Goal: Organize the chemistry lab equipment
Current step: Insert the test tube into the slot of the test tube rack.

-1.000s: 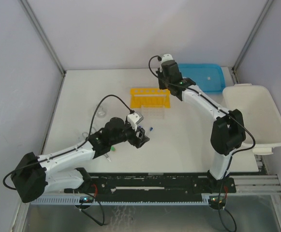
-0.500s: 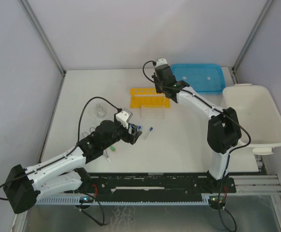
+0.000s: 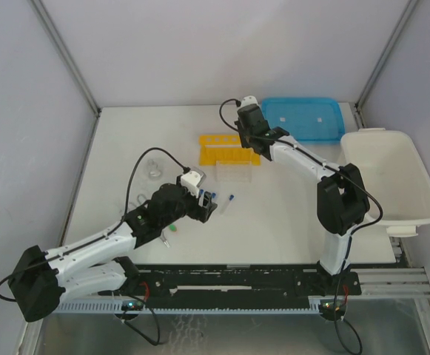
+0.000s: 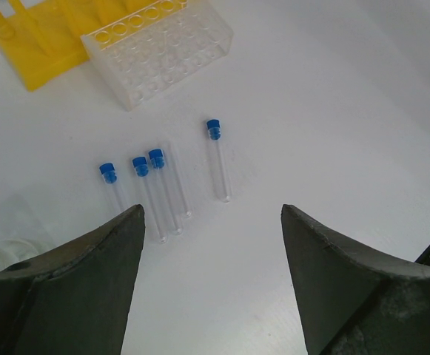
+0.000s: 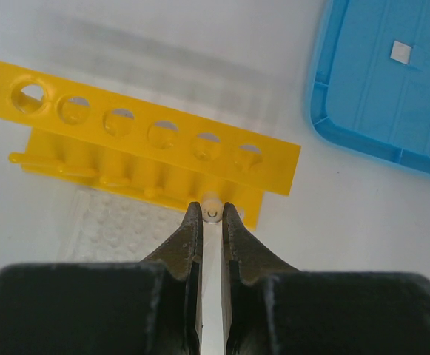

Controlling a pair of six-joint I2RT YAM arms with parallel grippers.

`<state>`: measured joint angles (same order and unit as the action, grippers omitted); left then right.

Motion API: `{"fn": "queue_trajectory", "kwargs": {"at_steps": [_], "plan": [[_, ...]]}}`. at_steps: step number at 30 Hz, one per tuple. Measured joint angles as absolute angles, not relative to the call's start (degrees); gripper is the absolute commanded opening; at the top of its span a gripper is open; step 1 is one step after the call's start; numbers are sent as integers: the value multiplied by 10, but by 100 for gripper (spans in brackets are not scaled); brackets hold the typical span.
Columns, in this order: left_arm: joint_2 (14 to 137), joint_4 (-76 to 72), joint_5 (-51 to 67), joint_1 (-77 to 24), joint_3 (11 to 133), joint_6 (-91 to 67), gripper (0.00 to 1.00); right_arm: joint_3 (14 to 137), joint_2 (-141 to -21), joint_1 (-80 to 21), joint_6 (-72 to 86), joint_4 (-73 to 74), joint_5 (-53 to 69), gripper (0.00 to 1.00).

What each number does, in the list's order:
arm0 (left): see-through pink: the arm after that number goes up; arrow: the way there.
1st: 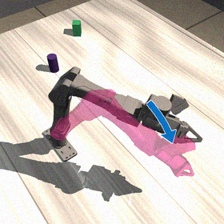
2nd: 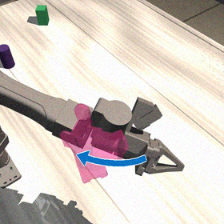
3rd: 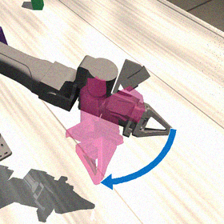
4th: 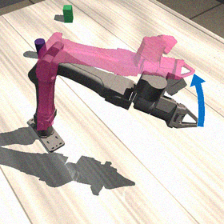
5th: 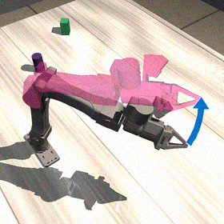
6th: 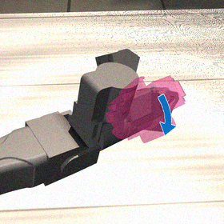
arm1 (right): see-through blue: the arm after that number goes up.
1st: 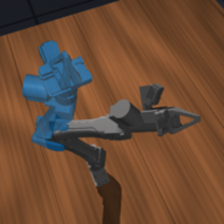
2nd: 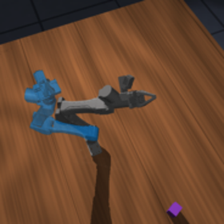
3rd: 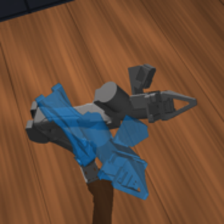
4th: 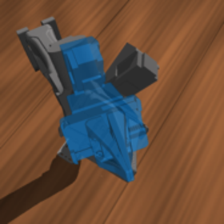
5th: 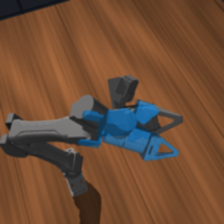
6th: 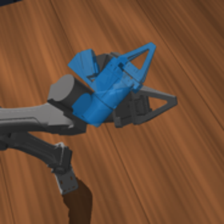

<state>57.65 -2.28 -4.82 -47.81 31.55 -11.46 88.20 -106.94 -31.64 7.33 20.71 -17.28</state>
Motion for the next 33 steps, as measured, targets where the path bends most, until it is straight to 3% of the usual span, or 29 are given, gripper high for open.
{"fn": "queue_trajectory", "kwargs": {"at_steps": [33], "plan": [[602, -28, -43, -478, 313, -126, 78, 869, -1057, -341, 73, 195, -188, 0]]}}
